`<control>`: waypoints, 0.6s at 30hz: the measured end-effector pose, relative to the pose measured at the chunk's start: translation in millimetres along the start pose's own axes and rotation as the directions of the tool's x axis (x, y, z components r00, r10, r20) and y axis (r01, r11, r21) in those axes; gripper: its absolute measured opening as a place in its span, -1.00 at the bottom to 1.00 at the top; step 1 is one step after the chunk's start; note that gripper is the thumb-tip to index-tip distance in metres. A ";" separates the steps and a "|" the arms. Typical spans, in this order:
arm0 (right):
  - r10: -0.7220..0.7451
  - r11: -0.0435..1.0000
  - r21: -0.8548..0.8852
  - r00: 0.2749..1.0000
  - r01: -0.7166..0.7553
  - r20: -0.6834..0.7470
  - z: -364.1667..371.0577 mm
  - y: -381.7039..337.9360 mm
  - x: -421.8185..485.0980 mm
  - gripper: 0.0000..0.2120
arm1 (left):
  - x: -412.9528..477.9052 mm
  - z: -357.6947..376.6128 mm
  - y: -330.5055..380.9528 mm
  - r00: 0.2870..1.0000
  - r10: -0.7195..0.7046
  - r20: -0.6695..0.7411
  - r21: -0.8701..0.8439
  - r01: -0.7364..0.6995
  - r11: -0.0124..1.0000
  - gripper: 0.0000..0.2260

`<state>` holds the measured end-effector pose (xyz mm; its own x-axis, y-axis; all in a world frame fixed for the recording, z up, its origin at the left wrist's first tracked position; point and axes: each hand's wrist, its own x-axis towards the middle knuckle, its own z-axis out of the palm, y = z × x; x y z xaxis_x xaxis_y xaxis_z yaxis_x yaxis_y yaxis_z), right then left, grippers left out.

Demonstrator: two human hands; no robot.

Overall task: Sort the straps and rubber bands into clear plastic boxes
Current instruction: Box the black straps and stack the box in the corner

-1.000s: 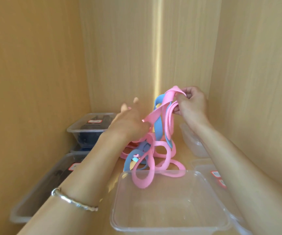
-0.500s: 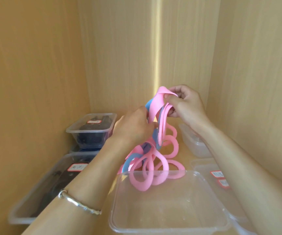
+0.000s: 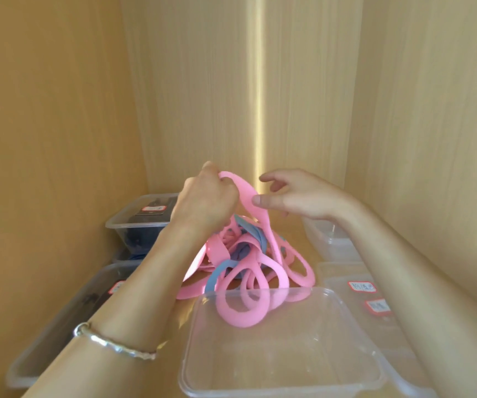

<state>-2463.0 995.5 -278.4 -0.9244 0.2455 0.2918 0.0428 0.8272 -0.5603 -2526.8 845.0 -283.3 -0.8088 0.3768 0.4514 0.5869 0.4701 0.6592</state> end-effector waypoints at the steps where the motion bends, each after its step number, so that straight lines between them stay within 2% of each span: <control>1: -0.042 0.997 0.071 0.997 0.038 0.057 0.7 -6.9 -3.2 -0.53 | -0.4 -1.3 2.1 1.000 -0.003 -0.008 -0.037 0.003 0.999 -0.83; 3: -0.080 0.986 0.156 0.979 0.051 0.186 7.3 -16.4 -8.3 -0.75 | -2.1 -3.3 6.3 1.000 0.010 -0.023 -0.097 -0.013 0.995 -0.83; 5: -0.094 0.977 0.204 0.980 0.057 0.177 13.6 -18.1 -8.5 -0.93 | -4.9 -3.7 10.7 0.998 0.047 -0.031 -0.113 -0.050 0.992 -0.82; 9: -0.093 0.959 0.254 0.988 0.122 -0.122 5.5 -12.2 -1.6 -0.92 | -6.1 -6.2 13.9 0.993 0.093 -0.074 -0.162 -0.104 0.981 -0.82; 11: -0.133 0.926 0.304 0.948 0.223 -0.290 -2.0 -13.1 -2.9 -0.88 | -3.6 -7.9 13.4 0.984 0.119 -0.136 -0.172 -0.142 0.975 -0.84; 13: -0.191 0.895 0.311 0.906 0.318 -0.377 -7.6 -17.7 -6.9 -0.83 | -4.8 -10.3 17.1 0.971 0.149 -0.188 -0.244 -0.193 0.950 -0.89; 16: -0.242 0.900 0.312 0.945 0.304 -0.220 -7.8 -27.0 -13.6 -0.77 | -10.4 -14.1 28.5 0.957 0.210 -0.203 -0.393 -0.276 0.877 -0.88; 18: -0.274 0.919 0.257 0.953 0.300 -0.130 -0.8 -30.4 -15.1 -0.81 | -15.6 -15.5 34.8 0.938 0.309 -0.156 -0.383 -0.346 0.856 -0.79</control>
<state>-2450.0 967.1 -265.1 -0.8431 0.0729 0.5328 -0.3350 0.7039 -0.6264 -2494.3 843.0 -258.1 -0.5829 0.3744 0.7211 0.7686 -0.0338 0.6388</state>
